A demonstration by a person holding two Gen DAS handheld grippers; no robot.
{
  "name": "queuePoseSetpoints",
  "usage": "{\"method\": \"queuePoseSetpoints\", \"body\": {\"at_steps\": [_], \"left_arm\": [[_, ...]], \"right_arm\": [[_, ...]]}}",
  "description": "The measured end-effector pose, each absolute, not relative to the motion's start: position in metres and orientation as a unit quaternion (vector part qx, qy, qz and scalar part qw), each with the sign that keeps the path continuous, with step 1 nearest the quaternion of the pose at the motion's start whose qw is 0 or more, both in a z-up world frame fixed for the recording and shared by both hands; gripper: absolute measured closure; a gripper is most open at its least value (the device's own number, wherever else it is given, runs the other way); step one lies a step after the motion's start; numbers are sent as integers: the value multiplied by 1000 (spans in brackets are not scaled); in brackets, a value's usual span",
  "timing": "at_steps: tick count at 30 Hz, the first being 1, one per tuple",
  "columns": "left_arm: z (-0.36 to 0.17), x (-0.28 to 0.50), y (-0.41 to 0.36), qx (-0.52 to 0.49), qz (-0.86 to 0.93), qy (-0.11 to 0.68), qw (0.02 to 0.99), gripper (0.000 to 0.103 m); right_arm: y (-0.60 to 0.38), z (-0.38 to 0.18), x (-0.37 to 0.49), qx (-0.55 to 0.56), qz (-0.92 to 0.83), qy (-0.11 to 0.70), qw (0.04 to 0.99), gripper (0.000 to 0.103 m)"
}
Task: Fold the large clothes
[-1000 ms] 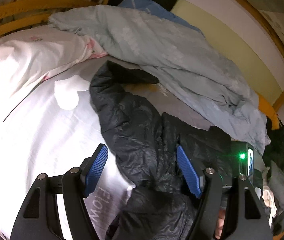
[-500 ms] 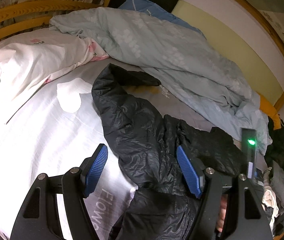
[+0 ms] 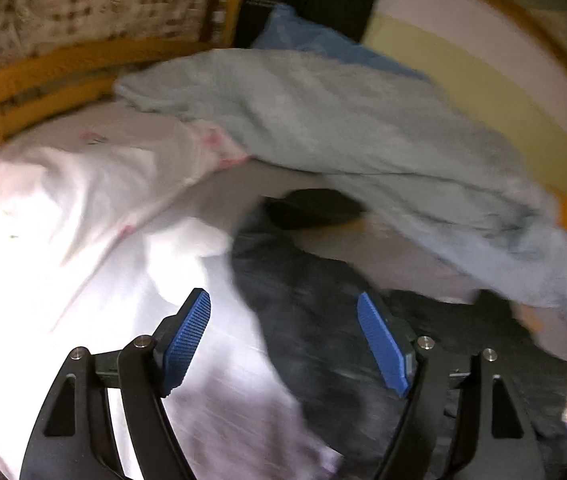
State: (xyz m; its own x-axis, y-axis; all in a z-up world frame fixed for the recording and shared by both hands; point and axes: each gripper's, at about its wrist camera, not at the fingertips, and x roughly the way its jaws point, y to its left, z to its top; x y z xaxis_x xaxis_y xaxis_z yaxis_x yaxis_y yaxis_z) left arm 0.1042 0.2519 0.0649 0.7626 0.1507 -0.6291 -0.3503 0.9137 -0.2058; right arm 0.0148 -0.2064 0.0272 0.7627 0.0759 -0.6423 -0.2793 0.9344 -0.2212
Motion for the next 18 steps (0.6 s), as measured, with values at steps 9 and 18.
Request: {"method": "queuePoseSetpoints", "body": {"at_steps": [9,18], "left_arm": [[25,176,266,-179,116,365,906,28],[-17,217,277,-172,79,438,879,18]], "right_arm": [[-339,18,11,-16,-13,322,947,27],[-343,2,27,38,6,359,933,26]]}}
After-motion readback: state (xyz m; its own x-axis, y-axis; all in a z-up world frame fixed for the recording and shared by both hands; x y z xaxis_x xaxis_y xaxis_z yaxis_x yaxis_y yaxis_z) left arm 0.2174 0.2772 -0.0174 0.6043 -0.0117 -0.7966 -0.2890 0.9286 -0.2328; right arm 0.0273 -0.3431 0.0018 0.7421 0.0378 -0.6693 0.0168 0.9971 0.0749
